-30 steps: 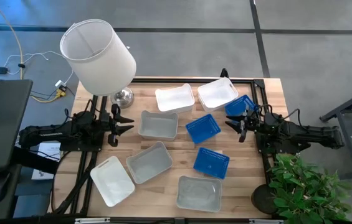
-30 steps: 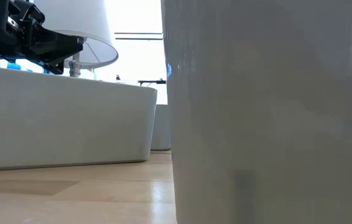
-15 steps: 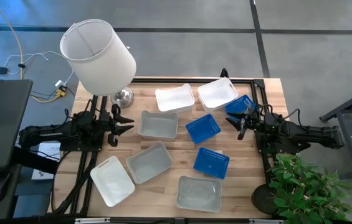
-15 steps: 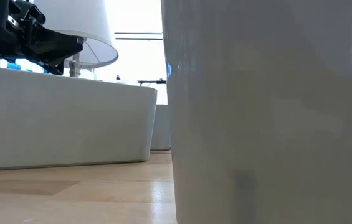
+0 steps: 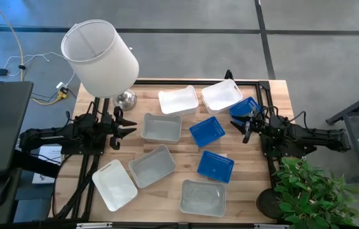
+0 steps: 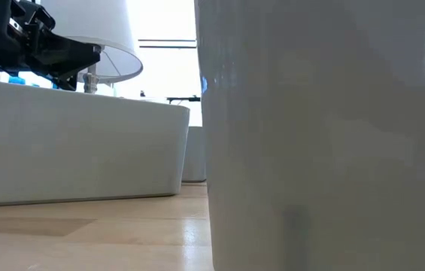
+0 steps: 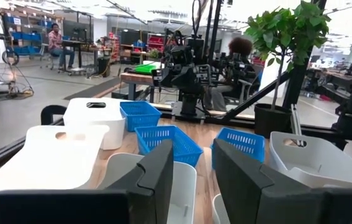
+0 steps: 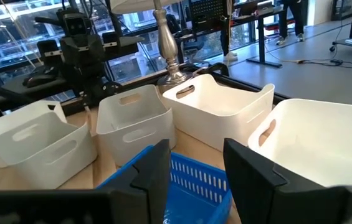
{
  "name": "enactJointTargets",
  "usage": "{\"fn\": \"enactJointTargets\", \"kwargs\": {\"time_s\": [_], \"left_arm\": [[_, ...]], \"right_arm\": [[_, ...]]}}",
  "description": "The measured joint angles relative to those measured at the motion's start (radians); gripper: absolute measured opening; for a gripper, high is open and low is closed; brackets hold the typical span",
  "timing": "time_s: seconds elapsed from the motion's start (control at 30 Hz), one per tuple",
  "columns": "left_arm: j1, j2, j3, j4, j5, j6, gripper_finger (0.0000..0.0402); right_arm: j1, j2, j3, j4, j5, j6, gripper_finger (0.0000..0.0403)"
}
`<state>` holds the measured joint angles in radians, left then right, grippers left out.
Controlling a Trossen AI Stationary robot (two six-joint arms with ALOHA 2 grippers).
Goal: Stack baskets by color
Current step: Stack the top blue bin on top of the middle blue bin
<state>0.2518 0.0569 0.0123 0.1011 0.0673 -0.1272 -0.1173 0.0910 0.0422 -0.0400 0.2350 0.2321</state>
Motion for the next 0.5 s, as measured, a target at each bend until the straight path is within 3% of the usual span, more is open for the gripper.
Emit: {"fn": "enactJointTargets", "kwargs": {"time_s": [0.2, 0.4, 0.5], "left_arm": [[0.000, 0.000, 0.000, 0.003, 0.000, 0.011, 0.0101], [0.000, 0.000, 0.000, 0.002, 0.000, 0.022, 0.0101], [0.000, 0.000, 0.000, 0.001, 0.000, 0.033, 0.0101]], "right_arm": [[0.000, 0.000, 0.000, 0.017, -0.004, 0.003, 0.0138], [0.000, 0.035, 0.010, 0.407, -0.028, -0.097, 0.0138], [-0.006, 0.085, 0.079, 0.456, 0.024, -0.173, 0.0138]]}}
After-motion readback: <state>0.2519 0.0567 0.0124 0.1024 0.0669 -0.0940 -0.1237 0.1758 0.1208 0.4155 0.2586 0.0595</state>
